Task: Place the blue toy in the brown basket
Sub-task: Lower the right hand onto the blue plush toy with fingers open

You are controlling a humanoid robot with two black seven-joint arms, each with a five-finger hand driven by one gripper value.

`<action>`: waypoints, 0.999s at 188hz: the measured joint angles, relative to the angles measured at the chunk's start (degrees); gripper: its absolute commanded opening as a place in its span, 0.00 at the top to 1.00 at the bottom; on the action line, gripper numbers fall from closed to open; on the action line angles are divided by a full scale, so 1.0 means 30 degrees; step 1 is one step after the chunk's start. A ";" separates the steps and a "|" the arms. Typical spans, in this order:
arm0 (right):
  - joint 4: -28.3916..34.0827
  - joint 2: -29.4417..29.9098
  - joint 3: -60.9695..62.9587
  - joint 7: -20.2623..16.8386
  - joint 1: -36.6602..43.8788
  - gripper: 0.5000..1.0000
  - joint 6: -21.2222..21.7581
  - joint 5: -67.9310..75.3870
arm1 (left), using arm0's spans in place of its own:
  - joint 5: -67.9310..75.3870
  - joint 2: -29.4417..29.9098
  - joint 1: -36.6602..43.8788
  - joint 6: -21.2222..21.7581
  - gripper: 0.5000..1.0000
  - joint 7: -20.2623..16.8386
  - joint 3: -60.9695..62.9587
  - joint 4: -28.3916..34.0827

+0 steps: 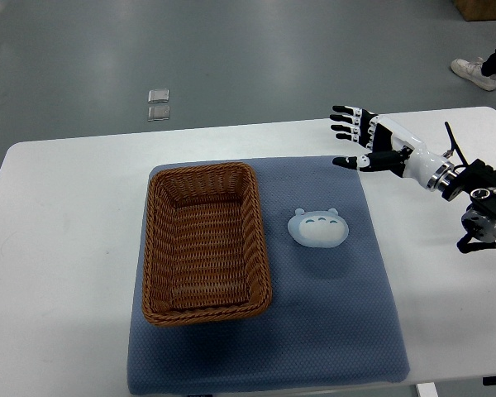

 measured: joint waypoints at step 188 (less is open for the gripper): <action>0.4341 -0.2720 -0.8005 0.0996 0.2196 0.20 -0.4033 -0.8658 | 0.0000 0.0000 0.0000 0.0001 0.00 0.0000 0.0071 0.0000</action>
